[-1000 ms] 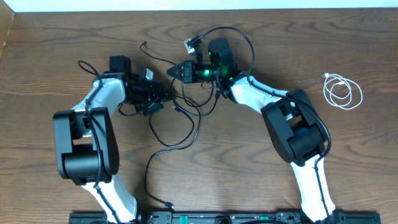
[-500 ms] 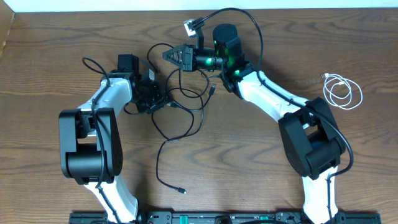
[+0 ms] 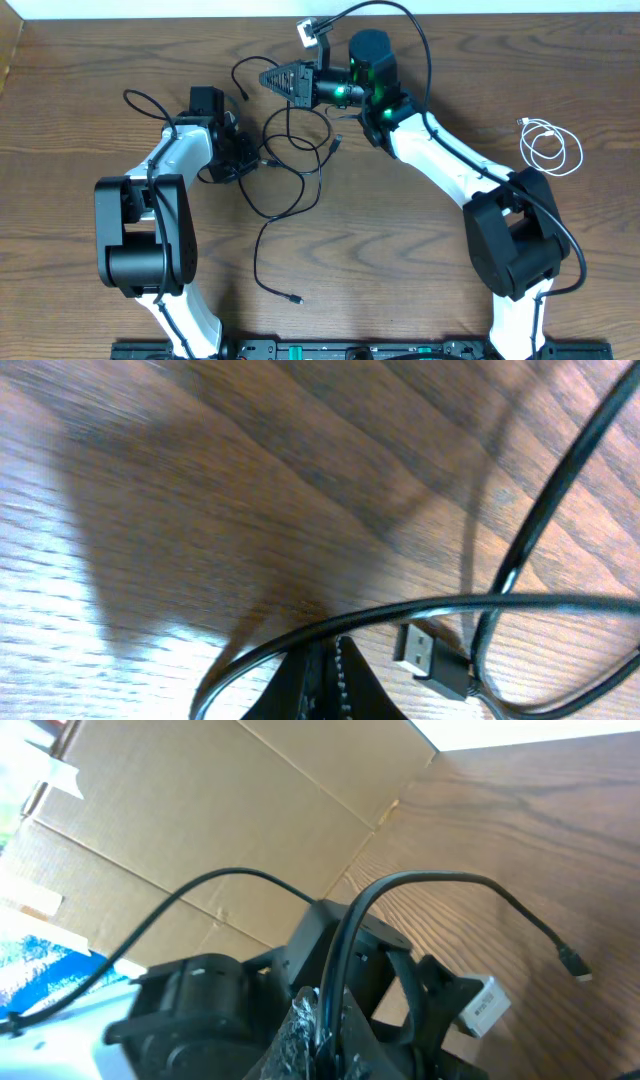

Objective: Untangle cables
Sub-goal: 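Pull the black cable up and right with the right gripper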

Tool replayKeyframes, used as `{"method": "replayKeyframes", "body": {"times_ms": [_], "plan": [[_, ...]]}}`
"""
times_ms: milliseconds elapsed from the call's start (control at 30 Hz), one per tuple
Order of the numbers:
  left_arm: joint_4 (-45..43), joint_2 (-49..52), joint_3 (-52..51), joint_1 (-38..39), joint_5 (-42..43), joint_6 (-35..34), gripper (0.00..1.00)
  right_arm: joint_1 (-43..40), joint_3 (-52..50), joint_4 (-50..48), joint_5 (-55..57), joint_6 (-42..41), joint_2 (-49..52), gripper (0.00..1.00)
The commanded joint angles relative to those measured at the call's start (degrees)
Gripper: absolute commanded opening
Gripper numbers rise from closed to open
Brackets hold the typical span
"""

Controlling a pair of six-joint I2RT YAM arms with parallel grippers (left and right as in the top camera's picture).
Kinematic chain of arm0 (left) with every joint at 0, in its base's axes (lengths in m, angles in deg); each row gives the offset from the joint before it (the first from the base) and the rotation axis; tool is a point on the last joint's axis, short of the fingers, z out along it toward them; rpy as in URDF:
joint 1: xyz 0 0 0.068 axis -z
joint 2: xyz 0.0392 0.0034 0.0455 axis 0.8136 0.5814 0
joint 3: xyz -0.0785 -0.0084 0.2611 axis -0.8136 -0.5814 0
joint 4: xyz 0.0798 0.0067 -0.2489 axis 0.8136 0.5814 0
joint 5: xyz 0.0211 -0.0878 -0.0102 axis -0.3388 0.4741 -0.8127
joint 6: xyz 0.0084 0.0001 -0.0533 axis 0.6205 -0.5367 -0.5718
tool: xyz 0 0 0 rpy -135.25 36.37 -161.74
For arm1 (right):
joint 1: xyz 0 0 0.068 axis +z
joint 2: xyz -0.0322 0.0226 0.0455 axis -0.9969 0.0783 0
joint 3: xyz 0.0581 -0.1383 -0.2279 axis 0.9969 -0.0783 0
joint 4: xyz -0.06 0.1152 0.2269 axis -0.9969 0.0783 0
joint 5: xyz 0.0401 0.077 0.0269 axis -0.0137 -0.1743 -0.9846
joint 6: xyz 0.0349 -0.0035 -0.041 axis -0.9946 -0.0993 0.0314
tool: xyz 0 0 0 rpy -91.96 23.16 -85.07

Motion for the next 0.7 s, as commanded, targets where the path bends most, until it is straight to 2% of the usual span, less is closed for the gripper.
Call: {"method": "replayKeyframes", "body": {"times_ms": [0,400,500,667], "plan": [[0.8,0.8,-0.7,-0.6,-6.0,-0.2,0.08,-0.5,1.1,-0.8,0.0,0.8,-3.1,0.01],[3.2,0.8,-0.7,-5.8,-6.0,-0.6,0.08,-0.6,1.1,-2.0,2.1,3.1,-12.6,0.01],[4.0,0.8,-0.7,-7.5,-6.0,-2.7,0.08,-0.6,1.1,-2.3,4.8,3.3,-15.5,0.01],[4.3,0.8,-0.7,-8.2,-6.0,-3.2,0.08,-0.7,1.1,-9.2,8.1,3.6,-19.0,0.01]]}}
